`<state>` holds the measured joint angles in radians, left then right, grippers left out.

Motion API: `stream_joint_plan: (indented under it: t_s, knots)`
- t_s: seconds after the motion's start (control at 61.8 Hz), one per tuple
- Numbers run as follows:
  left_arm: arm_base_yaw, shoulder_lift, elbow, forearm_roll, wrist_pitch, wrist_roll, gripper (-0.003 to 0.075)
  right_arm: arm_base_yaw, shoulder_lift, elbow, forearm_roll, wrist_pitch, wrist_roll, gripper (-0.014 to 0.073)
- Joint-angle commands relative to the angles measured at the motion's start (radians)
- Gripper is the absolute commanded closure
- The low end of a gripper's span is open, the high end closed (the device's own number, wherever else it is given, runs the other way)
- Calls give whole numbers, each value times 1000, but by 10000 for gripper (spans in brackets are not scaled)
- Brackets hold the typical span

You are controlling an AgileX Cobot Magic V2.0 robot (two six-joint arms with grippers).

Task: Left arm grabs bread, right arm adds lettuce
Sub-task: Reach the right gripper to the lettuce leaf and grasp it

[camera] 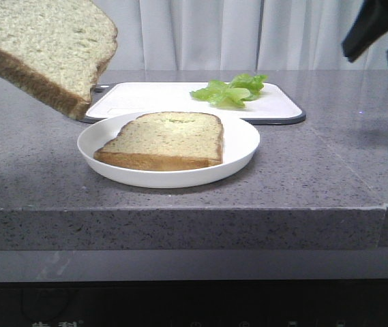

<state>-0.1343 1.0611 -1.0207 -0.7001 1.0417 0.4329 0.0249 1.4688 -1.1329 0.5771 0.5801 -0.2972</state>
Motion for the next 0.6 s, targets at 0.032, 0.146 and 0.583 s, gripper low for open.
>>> stream_joint_plan:
  t_s: [0.032, 0.146, 0.583]
  knots:
    - [1, -18, -27, -53, -33, 3, 741, -38, 89, -146, 233, 34, -176, 127]
    - [1, -18, -27, -54, -33, 3, 741, -43, 206, -253, 421, 82, -319, 127]
    - [1, -18, -27, -60, -33, 3, 741, -36, 528, -550, 618, 179, -397, 127]
